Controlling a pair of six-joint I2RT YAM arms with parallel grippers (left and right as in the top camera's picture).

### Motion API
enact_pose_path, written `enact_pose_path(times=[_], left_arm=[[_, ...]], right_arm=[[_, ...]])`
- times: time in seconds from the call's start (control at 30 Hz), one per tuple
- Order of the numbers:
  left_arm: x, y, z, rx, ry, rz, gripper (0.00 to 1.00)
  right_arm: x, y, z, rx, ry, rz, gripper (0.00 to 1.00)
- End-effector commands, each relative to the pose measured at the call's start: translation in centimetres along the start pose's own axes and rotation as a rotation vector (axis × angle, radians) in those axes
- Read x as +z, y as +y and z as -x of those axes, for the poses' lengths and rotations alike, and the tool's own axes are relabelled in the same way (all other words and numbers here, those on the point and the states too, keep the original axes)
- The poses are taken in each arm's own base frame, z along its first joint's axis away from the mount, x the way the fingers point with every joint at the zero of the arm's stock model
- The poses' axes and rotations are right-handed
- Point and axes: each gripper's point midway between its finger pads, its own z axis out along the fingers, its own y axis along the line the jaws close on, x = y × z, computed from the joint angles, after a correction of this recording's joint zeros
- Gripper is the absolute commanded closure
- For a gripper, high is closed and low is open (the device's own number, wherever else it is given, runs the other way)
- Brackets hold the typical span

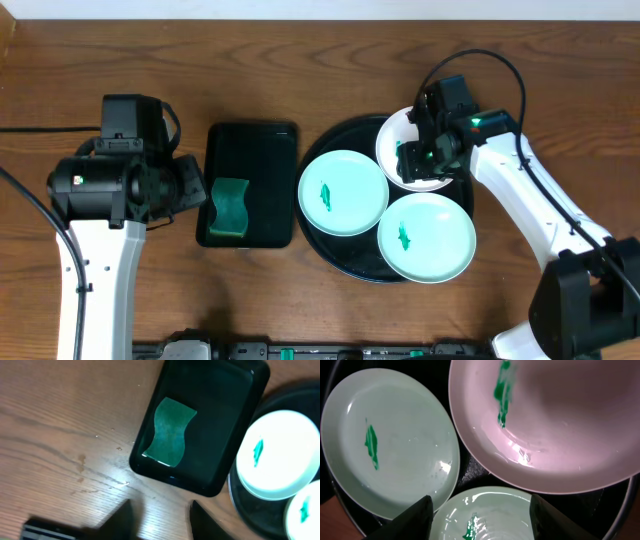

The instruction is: Clean dirty plates on tray and stack at the side

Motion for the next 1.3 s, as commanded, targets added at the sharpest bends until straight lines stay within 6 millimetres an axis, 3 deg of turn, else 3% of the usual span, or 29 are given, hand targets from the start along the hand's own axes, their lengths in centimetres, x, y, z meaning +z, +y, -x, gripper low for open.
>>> enact_pose_path(times=[0.0,0.1,0.27,0.33,0.43,0.5,0.53,0.6,0.63,0.73,0.83,0.93,1.07,1.27], left_arm=[[0.2,-0.1,0.0,-0.002,0.004,0.003,0.51],[0.3,-0.1,0.0,-0.002,0.004,0.003,0.47],[1.0,0.0,-0.6,0.005,0.029,0.009,0.47],[1.3,-0.2,-0.8,0.018,0.037,0.009,0.47],[1.8,-0.9,-0.9,0.068,0.035,-0.002,0.62],[2.1,-1.6,-0.9,0.094,0.030,-0.012,0.76],[2.3,-1.8,-1.0,0.104,0.030,-0.014,0.87],[2.7,-2.3,-1.1,0.128,0.032,-0.020,0.93],[2.9,-2.5,-1.2,0.135,0.034,-0.022,0.92],[3.4,-2.9,-1.2,0.148,0.034,-0.027,0.93],[3.7,-3.3,-0.5,0.147,0.017,-0.034,0.91],[4.0,-3.6,0.1,0.144,-0.001,-0.041,0.83],[4.4,-3.8,0.5,0.143,-0.002,-0.041,0.60],[4.8,-4.1,1.1,0.116,-0.016,-0.047,0.58]], right_arm=[[0.3,0.8,0.2,-0.010,-0.004,0.011,0.41],[0.4,0.8,0.4,-0.007,-0.011,0.012,0.45],[0.7,0.8,0.2,0.094,0.004,0.014,0.70],[1.0,1.0,0.1,0.091,0.010,0.017,0.71],[1.1,1.2,0.0,0.086,0.012,0.018,0.65],[1.1,1.4,-0.1,0.078,0.013,0.019,0.48],[1.1,1.6,-0.1,0.074,0.013,0.021,0.50],[1.2,1.9,-0.1,0.064,0.009,0.024,0.65],[1.2,2.1,-0.1,0.061,0.008,0.026,0.72],[1.3,2.5,-0.1,0.050,0.006,0.029,0.80],[1.4,2.9,-0.4,0.037,0.012,0.030,0.68],[1.8,3.4,-0.8,0.023,0.018,0.033,0.58],[2.7,4.0,-0.9,0.001,0.001,0.044,0.59],[3.5,4.3,-1.4,0.001,-0.004,0.040,0.63]])
